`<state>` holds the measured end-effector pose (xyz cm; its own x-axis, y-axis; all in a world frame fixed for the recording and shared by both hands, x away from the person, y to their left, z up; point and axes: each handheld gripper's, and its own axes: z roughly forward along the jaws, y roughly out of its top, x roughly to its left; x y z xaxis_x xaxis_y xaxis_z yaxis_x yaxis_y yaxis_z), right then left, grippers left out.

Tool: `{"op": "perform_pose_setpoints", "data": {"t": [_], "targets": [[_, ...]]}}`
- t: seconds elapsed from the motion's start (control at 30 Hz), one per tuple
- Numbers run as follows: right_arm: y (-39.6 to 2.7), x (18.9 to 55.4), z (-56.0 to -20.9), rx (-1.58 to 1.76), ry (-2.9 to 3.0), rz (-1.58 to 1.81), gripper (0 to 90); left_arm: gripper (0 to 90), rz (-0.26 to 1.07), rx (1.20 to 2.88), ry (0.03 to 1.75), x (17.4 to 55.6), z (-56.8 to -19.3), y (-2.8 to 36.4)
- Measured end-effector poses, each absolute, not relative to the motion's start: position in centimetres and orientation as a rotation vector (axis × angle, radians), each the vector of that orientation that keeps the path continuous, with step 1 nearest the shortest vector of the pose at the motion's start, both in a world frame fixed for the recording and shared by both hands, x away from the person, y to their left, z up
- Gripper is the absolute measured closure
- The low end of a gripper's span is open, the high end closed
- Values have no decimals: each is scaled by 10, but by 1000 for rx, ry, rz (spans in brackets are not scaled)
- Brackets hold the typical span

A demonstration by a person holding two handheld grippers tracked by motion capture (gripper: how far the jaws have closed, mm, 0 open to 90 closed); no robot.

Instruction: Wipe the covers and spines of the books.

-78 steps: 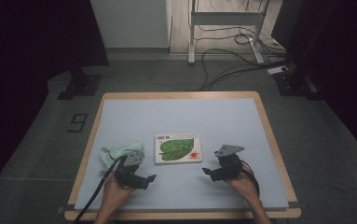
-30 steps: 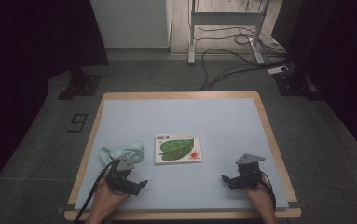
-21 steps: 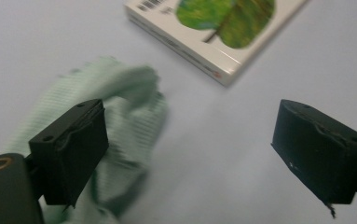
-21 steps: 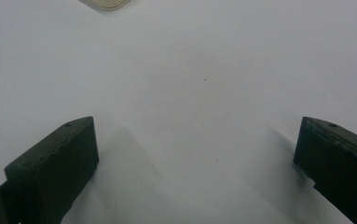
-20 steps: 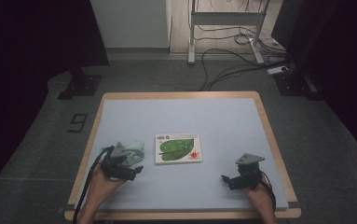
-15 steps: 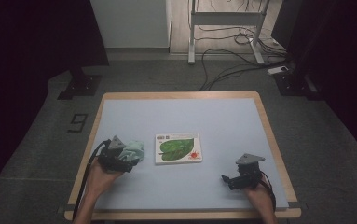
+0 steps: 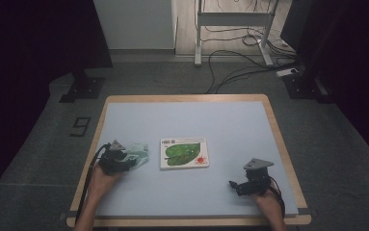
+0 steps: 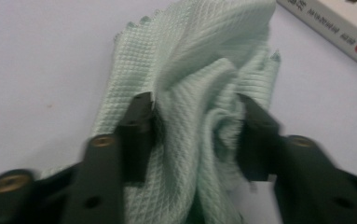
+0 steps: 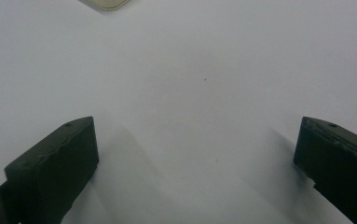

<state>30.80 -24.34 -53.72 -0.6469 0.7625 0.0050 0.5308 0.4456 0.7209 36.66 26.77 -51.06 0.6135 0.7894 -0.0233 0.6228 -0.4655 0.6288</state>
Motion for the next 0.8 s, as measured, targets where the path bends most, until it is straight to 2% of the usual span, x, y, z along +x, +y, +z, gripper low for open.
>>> {"op": "perform_pose_setpoints", "data": {"t": [0.1, 0.17, 0.5, 0.8], "targets": [[-243, 308, -537, 1105, 2381, 1017, 0, 713, 386, 2237, 1107, 366, -510, 267], [-243, 308, -537, 1106, 2381, 1017, 0, 748, 399, 2246, 1102, 365, -508, 264], [-243, 308, -537, 1106, 2379, 1017, 0, 754, 354, 2216, 981, 360, -480, 240], [-243, 308, -537, 1106, 2379, 1017, 0, 744, 320, 2211, 881, 357, -472, 207]]}}
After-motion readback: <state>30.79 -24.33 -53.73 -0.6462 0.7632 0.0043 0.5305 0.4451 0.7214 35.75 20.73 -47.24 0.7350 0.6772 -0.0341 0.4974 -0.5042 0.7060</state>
